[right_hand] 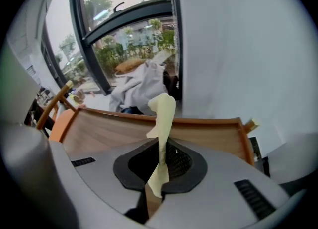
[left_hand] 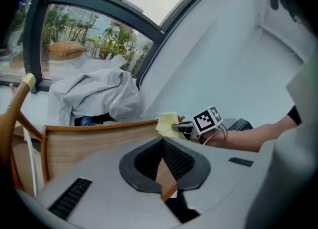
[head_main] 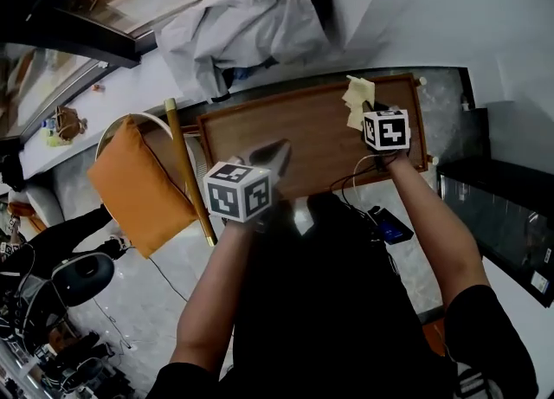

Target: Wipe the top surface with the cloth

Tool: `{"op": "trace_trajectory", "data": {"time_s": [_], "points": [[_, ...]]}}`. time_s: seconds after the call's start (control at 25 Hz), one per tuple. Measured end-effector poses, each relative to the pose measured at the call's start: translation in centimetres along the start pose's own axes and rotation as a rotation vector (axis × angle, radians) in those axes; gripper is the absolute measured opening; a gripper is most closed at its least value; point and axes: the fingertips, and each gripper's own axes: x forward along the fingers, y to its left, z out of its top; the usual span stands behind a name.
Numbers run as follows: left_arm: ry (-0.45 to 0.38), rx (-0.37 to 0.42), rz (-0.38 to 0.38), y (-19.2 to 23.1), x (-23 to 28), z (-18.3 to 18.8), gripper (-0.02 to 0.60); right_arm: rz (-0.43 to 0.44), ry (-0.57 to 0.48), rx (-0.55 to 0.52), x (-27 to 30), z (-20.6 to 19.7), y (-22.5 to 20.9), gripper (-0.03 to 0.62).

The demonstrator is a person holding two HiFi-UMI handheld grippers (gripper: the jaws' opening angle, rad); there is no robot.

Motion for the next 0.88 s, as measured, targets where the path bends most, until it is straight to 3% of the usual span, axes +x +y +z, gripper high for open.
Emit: {"op": "trace_trajectory", "data": {"time_s": [0.2, 0.4, 0.64, 0.88], "points": [[-0.038, -0.018, 0.038, 3.7, -5.1, -0.3, 0.009, 0.275, -0.056, -0.062, 0.0, 2.2, 14.7, 0.032], [-0.061, -0.049, 0.080, 7.9, -10.2, -1.5, 0.008, 0.448, -0.044, -0.111, 0.6, 2.9, 27.2, 0.032], [-0.080, -0.092, 0.084, 10.8, -14.3, -3.7, 0.009, 0.558, 0.015, -0.138, 2.0, 1.3, 37.6, 0.032], [-0.072, -0.108, 0.054, 11.8, -15.0, -4.9, 0.009, 0.578, 0.099, -0.142, 4.6, -0.9, 42.1, 0.032]]}}
